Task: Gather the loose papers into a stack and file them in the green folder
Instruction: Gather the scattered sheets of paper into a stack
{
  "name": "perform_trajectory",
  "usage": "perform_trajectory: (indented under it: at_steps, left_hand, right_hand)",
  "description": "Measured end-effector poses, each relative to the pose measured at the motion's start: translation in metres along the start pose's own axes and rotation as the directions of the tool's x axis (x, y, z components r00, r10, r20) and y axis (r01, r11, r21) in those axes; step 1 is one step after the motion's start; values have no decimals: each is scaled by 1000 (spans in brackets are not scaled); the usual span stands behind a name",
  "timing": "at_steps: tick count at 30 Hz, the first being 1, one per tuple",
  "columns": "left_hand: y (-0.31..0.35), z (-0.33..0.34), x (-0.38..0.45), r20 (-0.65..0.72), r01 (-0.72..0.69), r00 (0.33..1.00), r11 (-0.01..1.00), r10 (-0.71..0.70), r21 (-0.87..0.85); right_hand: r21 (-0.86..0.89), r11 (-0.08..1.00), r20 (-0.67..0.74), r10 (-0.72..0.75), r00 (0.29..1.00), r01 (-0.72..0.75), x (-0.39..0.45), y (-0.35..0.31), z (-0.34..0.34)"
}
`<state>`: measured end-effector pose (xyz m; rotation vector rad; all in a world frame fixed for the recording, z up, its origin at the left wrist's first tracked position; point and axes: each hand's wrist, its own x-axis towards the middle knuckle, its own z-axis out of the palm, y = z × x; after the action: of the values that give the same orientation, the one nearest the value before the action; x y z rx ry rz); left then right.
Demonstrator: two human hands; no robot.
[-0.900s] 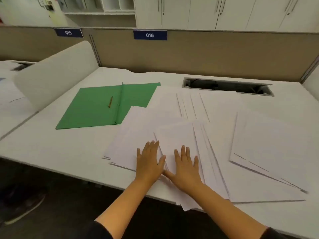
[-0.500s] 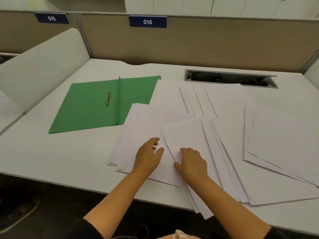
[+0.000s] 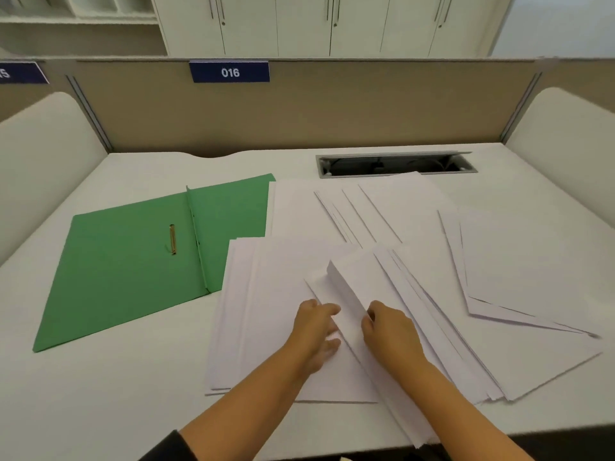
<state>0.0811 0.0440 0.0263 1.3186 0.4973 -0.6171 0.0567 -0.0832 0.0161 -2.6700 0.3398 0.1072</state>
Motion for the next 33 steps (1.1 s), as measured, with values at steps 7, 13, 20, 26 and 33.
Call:
perform_trajectory:
  at_steps: [7, 13, 20, 26, 33]
  left_hand:
    - [1, 20, -2, 51, 35, 998, 994, -41, 102]
    - [-8, 39, 0, 85, 67, 994, 997, -69, 36]
    - [-5, 26, 8, -173, -184, 956, 945, 236, 272]
    - [50, -13, -12, -233, -484, 711, 702, 663, 523]
    - [90, -19, -49, -138, -771, 590, 606, 796, 197]
  right_hand:
    - [61, 997, -5, -46, 999, 46, 11, 9, -8]
    - [341, 940, 93, -61, 994, 25, 18, 4, -13]
    - [677, 721, 332, -119, 936, -148, 20, 1, -22]
    - [679, 734, 96, -58, 994, -23, 46, 19, -50]
    - [881, 460, -4, -228, 974, 111, 70, 17, -87]
